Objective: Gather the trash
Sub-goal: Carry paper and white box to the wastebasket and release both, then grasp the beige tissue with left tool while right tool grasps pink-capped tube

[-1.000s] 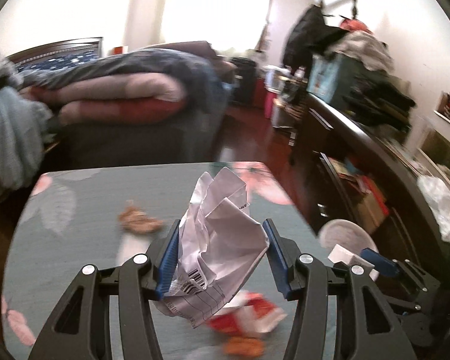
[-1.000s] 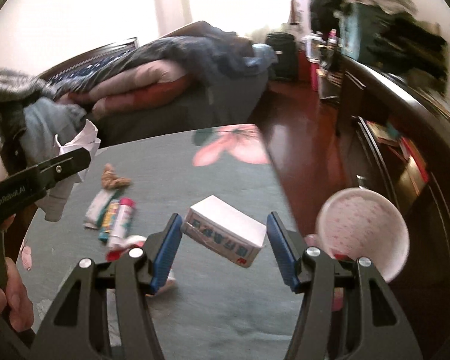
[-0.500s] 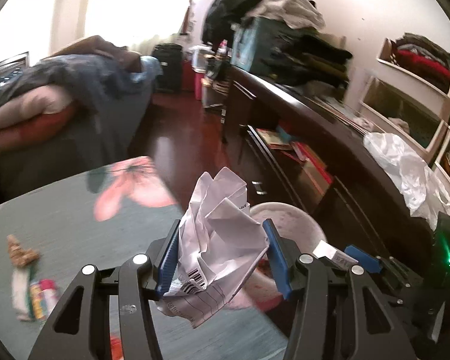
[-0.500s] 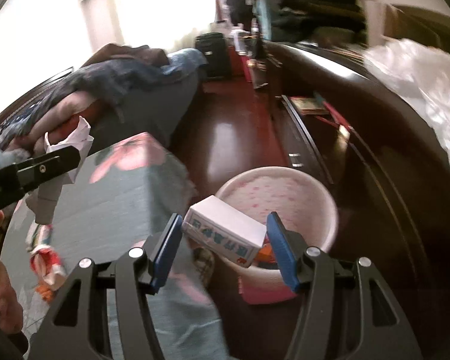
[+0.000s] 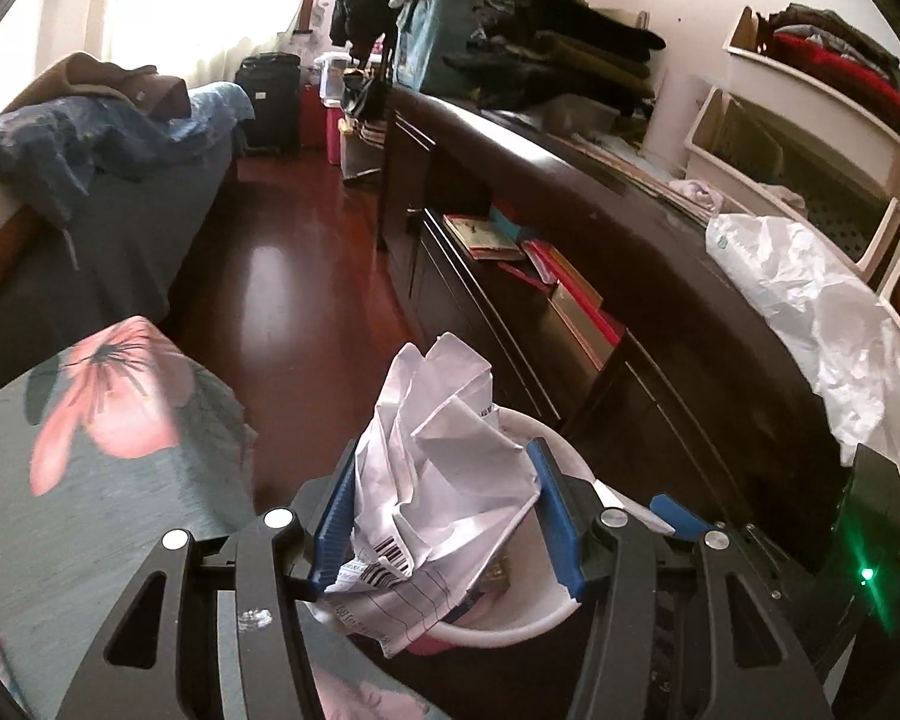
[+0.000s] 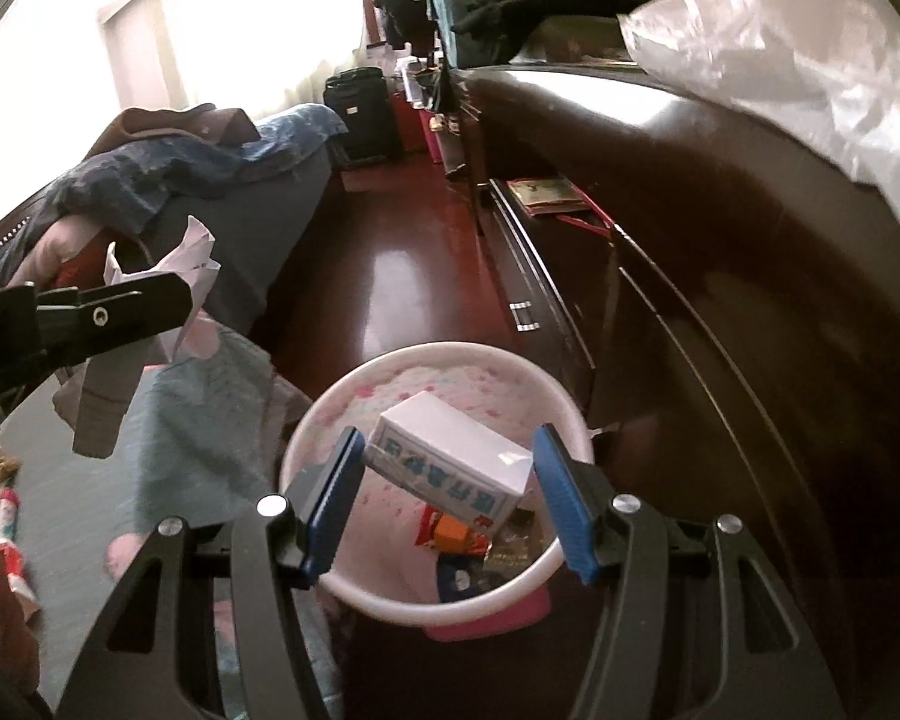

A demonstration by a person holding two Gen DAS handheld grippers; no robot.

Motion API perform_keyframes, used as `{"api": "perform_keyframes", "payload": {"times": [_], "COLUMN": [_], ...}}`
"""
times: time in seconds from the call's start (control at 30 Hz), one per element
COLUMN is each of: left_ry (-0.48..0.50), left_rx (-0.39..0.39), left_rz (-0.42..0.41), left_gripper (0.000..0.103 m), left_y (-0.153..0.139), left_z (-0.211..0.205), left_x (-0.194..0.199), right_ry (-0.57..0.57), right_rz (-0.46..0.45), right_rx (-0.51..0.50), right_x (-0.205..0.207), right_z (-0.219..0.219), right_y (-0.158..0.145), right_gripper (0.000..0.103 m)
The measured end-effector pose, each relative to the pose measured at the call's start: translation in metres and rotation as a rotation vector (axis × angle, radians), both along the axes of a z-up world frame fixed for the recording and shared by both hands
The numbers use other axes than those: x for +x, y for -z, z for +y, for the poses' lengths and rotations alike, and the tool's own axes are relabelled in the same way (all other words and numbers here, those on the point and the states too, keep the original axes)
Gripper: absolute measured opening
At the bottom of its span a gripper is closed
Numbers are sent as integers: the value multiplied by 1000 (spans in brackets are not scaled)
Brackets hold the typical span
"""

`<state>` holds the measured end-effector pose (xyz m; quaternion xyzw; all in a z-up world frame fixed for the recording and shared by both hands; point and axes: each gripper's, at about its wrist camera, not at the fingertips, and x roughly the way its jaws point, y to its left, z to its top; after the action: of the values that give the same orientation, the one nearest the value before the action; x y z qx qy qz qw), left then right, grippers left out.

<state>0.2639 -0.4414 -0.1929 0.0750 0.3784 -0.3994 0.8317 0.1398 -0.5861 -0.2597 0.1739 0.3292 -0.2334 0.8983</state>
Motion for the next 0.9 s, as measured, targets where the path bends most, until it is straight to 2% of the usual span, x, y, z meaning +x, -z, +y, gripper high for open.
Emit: {"api": "perform_keyframes", "payload": {"times": [0.13,0.37,0.43,0.53,0.73,0.9], "left_ry": [13,7,5,-7,-55,-98], "left_rx": [26,20,11,3,-9,-4], "left_rz": [2,19,28,31,17,-13], "left_gripper": [58,79,82,85,95,95], "left_y": [10,18,19,17,6,-8], "left_z": [-19,-31,-32,-27,-2,26], "left_x": [6,18,20,23,19,13], "right_ry": [11,27,31,34,28,7], "right_rz": [11,40,50,57,49,19], "right_rx": [2,-9,-16,-18,-9,-22], "right_x": [9,26,28,29,22,8], "right_z": [-14,-24,-25,-25,-14,8], "right_y": [12,32,36,40,30,8], "right_gripper": [59,61,68,71,76,84]}}
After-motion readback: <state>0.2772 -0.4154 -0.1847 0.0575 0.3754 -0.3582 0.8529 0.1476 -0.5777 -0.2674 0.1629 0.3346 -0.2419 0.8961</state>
